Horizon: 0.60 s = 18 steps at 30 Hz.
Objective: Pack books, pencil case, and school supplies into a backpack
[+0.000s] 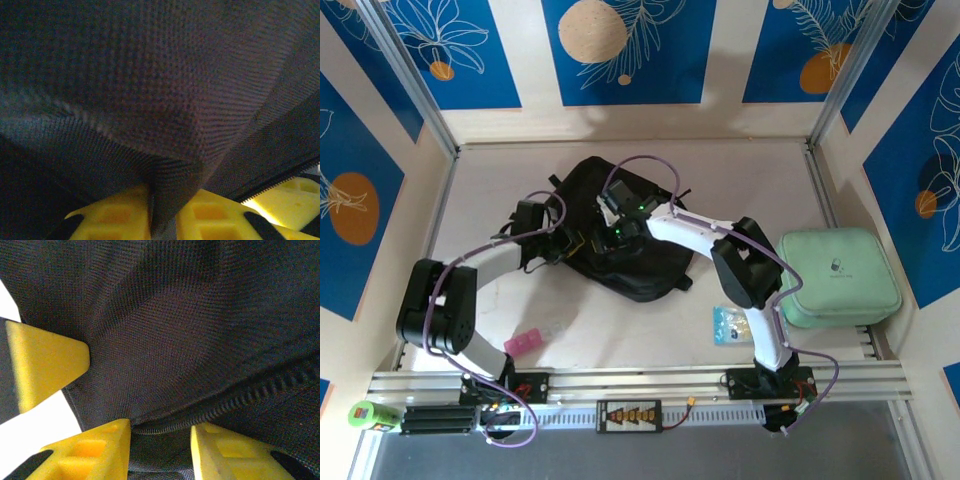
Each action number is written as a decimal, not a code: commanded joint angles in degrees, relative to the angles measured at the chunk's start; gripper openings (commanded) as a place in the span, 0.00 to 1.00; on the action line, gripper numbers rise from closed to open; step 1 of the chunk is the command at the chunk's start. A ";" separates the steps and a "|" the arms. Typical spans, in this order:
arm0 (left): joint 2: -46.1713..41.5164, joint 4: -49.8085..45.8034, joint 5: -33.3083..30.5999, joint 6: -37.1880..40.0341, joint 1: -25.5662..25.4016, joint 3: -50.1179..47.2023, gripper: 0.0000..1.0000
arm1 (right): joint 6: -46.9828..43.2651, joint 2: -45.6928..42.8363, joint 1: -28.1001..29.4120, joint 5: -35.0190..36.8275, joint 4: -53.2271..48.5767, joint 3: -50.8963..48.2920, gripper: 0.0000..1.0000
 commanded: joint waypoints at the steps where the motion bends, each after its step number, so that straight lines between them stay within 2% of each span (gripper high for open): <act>1: 0.51 2.85 0.47 1.07 1.24 1.44 0.10 | -0.91 -1.98 -0.04 1.73 -4.38 -4.52 0.36; 4: 0.12 4.45 1.24 2.67 1.41 0.57 0.00 | 0.24 -3.18 -0.29 2.74 -2.74 -6.77 0.35; 13: -1.20 13.62 7.34 5.96 1.28 -3.80 0.00 | 1.57 -11.13 -1.45 4.97 3.35 -10.73 0.35; 18: -1.10 21.57 9.75 0.42 -0.30 -7.55 0.00 | -0.92 -16.52 -1.10 4.99 4.08 -11.11 0.35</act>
